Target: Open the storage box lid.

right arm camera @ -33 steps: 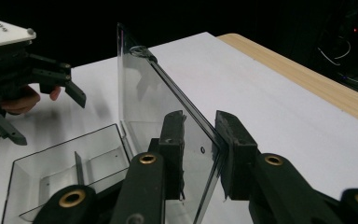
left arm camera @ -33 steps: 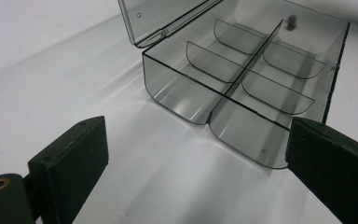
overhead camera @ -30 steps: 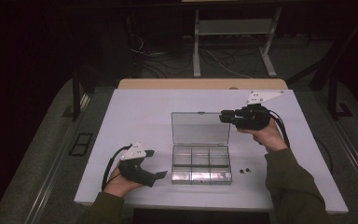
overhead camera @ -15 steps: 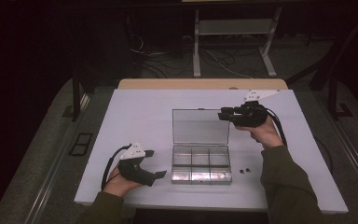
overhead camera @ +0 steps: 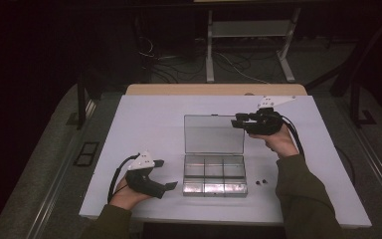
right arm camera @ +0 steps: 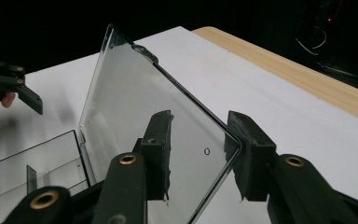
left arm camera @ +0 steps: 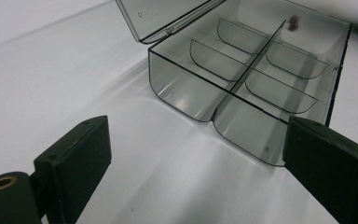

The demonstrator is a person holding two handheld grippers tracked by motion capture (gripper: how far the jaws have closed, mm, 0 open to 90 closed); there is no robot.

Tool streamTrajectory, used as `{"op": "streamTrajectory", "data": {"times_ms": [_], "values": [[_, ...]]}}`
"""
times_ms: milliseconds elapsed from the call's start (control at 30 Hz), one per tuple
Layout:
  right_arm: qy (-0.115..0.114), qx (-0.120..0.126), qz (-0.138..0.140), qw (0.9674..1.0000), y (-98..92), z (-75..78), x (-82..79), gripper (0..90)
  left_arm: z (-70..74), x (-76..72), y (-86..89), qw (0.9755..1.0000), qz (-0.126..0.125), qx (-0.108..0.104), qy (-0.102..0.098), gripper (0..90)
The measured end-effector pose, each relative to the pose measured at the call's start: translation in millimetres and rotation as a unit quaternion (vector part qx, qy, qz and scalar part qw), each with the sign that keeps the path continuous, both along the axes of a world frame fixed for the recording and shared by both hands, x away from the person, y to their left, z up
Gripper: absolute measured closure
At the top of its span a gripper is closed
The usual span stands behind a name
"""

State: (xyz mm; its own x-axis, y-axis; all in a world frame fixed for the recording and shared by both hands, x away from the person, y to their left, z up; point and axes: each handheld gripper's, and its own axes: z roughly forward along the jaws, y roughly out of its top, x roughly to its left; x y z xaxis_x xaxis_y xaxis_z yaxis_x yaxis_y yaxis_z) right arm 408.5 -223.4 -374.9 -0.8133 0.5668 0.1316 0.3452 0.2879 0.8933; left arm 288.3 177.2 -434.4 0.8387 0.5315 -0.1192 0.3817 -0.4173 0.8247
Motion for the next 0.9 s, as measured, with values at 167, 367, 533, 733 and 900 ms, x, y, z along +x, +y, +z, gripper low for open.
{"op": "streamTrajectory", "data": {"times_ms": [167, 367, 533, 733, 900], "values": [[0.002, 0.001, -0.001, 1.0, -0.1, -2.1, 2.4, 59.0, -0.7, 0.4, -0.3, 1.0, 0.002, 0.002, 0.001, 7.0], [0.009, -0.002, -0.014, 0.9999, 1.5, -8.7, 8.8, 55.6, -0.4, 0.7, 0.6, 1.0, 0.003, 0.0, 0.003, 7.0], [0.015, 0.001, -0.021, 0.9997, 3.1, -12.3, 11.8, 53.9, -0.1, 0.7, 0.9, 1.0, 0.003, -0.002, 0.002, 7.0], [0.013, -0.004, -0.029, 0.9995, 5.3, -13.3, 11.3, 51.8, -0.2, 0.9, 1.5, 1.0, 0.005, -0.001, 0.002, 7.0], [0.014, -0.008, -0.033, 0.9993, 6.7, -15.9, 12.1, 49.8, -0.4, 1.0, 1.5, 1.0, 0.005, 0.0, 0.003, 7.0]]}}
